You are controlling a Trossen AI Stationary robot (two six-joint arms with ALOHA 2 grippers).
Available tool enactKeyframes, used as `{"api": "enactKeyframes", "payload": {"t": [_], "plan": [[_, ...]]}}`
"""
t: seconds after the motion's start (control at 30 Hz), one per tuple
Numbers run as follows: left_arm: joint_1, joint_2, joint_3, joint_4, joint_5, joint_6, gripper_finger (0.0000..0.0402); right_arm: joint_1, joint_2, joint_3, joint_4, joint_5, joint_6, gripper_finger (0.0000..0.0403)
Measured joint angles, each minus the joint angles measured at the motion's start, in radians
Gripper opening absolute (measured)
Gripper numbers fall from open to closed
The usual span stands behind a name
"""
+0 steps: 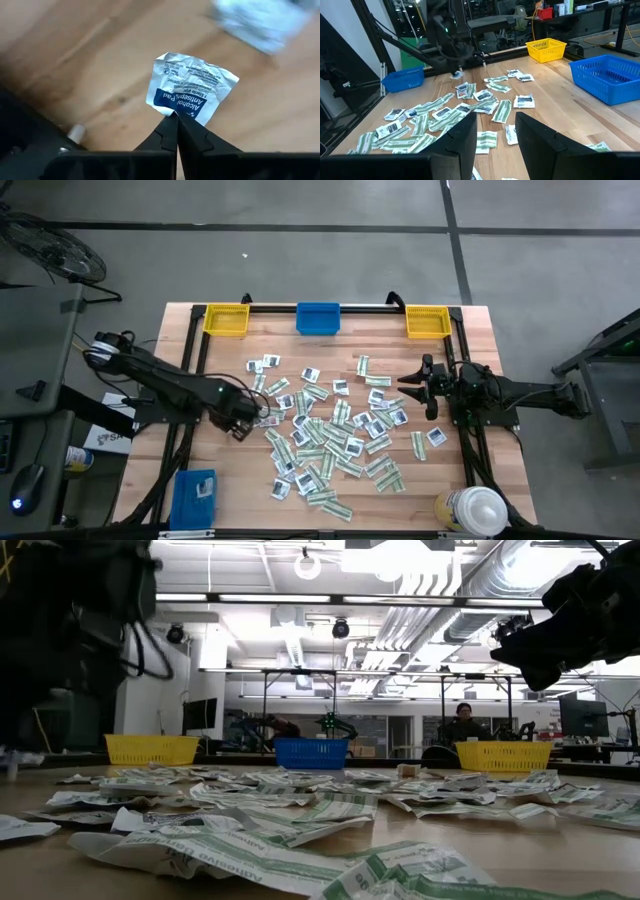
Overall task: Pick & Place First Aid Supplies
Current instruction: Put the blue alcohol pad into the bottom blue bin
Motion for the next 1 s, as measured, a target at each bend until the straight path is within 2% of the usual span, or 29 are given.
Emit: {"api": "enactKeyframes", "payload": {"t": [0.3,0.6,0.8,1.0], "plan": [[-0.027,-0.065,0.088,-0.124,0.121,0.227,0.0,0.0,0.0,0.0,0.0,0.0,0.0,0.0129],[-0.204,-0.065,0.186,-0.177,0.222,0.343,0.0,0.0,0.0,0.0,0.0,0.0,0.0,0.0129],[-0.357,-0.065,0.203,-0.169,0.242,0.348,0.0,0.0,0.0,0.0,0.0,0.0,0.0,0.0129],[-0.499,-0.065,0.204,-0.109,0.243,0.261,0.0,0.0,0.0,0.0,0.0,0.0,0.0,0.0129]]}}
